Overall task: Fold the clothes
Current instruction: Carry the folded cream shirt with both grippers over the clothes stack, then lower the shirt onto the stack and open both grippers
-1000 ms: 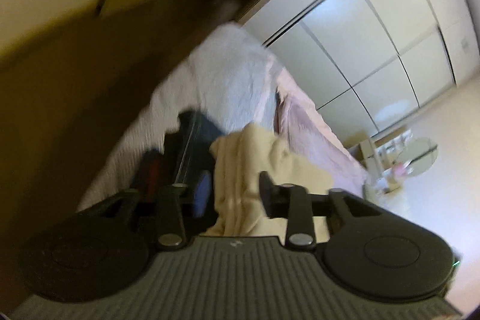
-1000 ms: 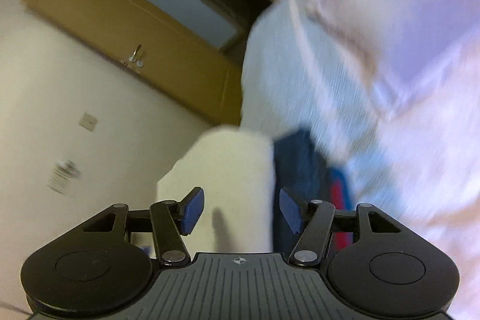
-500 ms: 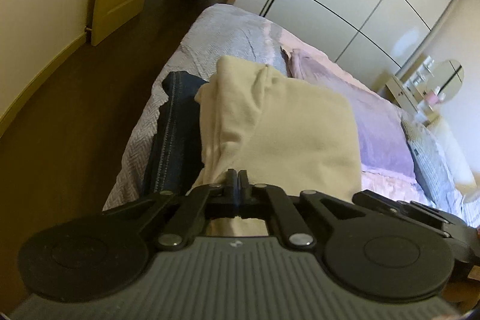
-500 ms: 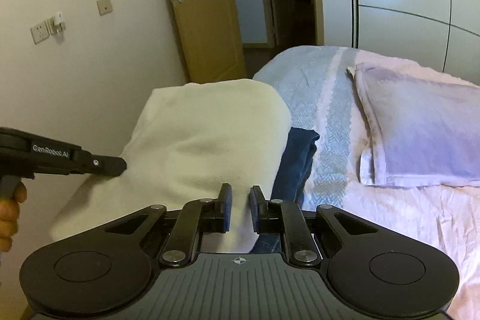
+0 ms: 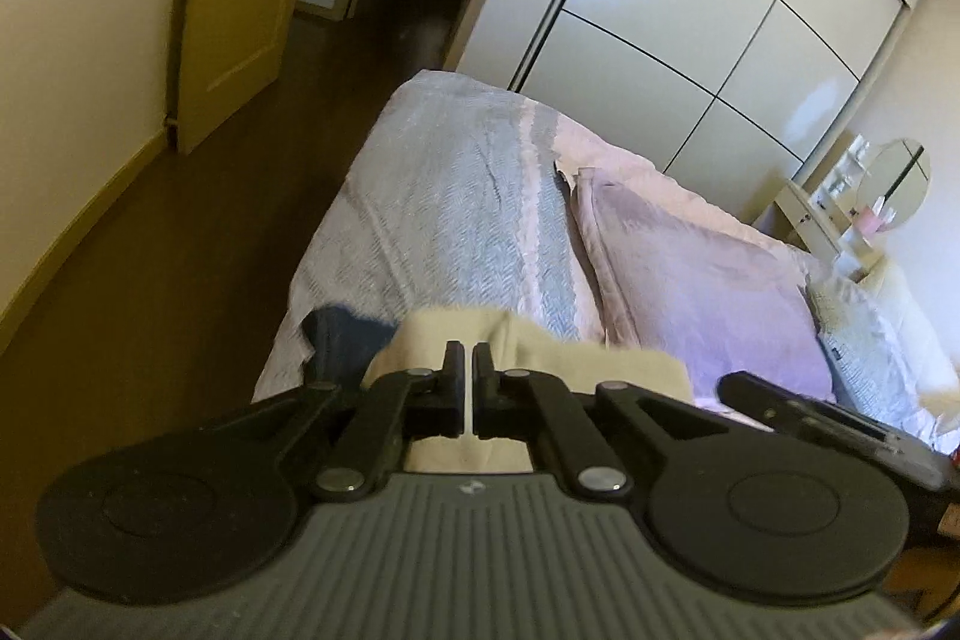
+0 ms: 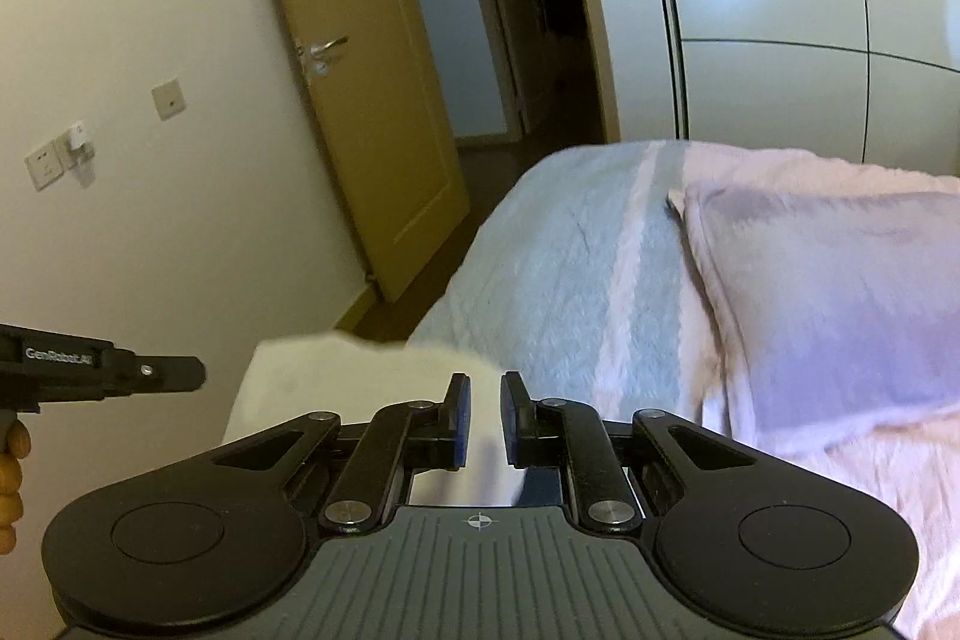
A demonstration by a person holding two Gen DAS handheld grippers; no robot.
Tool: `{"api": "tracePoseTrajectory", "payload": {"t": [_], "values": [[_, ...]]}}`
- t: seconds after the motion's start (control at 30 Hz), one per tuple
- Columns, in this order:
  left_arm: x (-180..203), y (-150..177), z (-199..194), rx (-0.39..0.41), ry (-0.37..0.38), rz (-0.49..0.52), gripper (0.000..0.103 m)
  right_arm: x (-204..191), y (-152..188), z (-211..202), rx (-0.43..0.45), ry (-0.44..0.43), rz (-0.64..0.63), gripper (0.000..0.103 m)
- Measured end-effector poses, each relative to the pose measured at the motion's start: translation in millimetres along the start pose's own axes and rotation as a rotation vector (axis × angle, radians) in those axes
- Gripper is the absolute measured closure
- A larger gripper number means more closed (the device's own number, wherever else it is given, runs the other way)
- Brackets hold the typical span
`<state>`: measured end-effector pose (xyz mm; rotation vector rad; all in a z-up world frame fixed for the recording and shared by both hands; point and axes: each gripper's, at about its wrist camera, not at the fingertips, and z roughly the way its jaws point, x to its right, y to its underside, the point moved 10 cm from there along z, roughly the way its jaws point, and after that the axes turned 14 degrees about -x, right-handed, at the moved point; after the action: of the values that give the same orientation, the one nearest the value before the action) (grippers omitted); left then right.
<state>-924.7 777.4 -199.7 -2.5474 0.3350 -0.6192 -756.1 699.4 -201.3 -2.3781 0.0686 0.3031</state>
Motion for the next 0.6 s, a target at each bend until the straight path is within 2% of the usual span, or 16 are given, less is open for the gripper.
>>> {"api": "tracePoseTrajectory", "payload": {"t": [0.1, 0.17, 0.23, 0.4, 0.5, 0.6], "values": [[-4.1, -6.8, 36.2, -0.016, -0.077, -0.018, 0.103, -1.0, 0.4, 27.2, -0.020, 0.027, -0.028, 0.089], [-12.6, -0.6, 59.3, -0.028, -0.102, -0.044, 0.103, -0.2, 3.3, 44.6, -0.039, 0.047, -0.043, 0.089], [-21.2, 9.8, 74.1, 0.001, -0.094, -0.056, 0.103, 4.2, 9.2, 55.5, -0.061, 0.044, -0.031, 0.089], [-29.3, 12.5, 72.1, 0.019, -0.063, -0.048, 0.102, 8.4, 22.4, 73.5, -0.103, 0.021, -0.030, 0.089], [-34.0, 13.9, 70.5, 0.029, -0.044, -0.042, 0.103, 6.3, 17.6, 72.9, -0.107, 0.017, -0.040, 0.089], [-27.1, 12.3, 43.7, 0.034, -0.034, -0.024, 0.103, 11.8, 7.8, 55.7, -0.095, -0.017, 0.025, 0.089]]}}
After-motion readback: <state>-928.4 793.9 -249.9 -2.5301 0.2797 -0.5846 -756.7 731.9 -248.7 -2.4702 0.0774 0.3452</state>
